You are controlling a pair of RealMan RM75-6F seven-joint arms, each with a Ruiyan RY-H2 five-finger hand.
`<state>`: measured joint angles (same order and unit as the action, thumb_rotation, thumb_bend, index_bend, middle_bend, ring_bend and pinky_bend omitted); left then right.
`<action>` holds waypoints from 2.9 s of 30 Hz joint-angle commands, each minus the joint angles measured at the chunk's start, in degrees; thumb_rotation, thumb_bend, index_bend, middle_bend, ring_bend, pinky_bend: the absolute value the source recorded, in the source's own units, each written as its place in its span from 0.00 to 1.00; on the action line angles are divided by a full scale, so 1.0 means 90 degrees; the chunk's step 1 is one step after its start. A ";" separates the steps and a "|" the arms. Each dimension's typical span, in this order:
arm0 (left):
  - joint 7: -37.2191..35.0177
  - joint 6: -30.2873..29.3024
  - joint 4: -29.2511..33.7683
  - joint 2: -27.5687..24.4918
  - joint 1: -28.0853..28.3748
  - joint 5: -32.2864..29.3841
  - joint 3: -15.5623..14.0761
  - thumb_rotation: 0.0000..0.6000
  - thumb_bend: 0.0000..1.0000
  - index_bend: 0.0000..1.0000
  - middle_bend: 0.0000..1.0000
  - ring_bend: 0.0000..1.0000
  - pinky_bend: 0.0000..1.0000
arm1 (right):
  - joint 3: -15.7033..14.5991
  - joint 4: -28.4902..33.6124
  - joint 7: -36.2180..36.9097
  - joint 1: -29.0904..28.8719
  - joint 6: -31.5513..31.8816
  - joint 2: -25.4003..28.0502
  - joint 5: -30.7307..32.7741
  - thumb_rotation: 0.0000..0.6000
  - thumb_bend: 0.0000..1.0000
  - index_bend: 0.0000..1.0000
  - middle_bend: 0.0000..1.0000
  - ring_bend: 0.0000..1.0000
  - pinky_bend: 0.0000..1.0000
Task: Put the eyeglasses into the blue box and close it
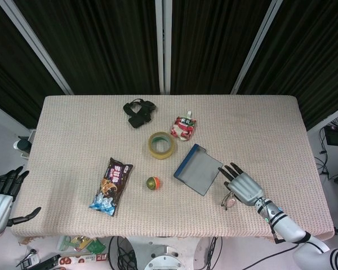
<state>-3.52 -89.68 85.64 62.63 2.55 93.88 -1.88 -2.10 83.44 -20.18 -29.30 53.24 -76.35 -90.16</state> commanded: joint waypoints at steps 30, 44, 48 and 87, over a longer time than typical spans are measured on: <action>-0.0022 -0.0002 0.0005 -0.0026 0.0013 0.0033 -0.0004 0.64 0.15 0.03 0.02 0.06 0.19 | 0.0365 -0.0079 -0.0041 -0.0286 0.0367 -0.0488 0.0089 1.00 0.40 0.66 0.00 0.00 0.00; -0.0130 -0.0042 -0.0051 -0.0078 -0.0046 -0.0050 0.0000 0.64 0.15 0.03 0.02 0.06 0.19 | 0.1117 -0.0789 -0.0681 -0.1063 -0.0190 -0.1543 0.0928 1.00 0.42 0.67 0.00 0.00 0.00; -0.0186 -0.0048 -0.0090 -0.0086 -0.0061 -0.0069 -0.0001 0.64 0.15 0.03 0.02 0.06 0.19 | 0.1178 -0.1075 -0.0830 -0.1227 -0.0317 -0.1786 0.1122 1.00 0.42 0.67 0.00 0.00 0.00; -0.0363 -0.0044 -0.0298 -0.0010 -0.0109 -0.0083 -0.0020 0.64 0.15 0.03 0.02 0.06 0.19 | 0.0900 -0.1754 -0.0142 -0.1499 0.0152 -0.2341 0.0983 1.00 0.34 0.07 0.00 0.00 0.00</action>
<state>-6.78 -90.08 82.97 62.55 1.57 93.13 -2.06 6.51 67.30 -22.49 -43.08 53.90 -97.88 -80.46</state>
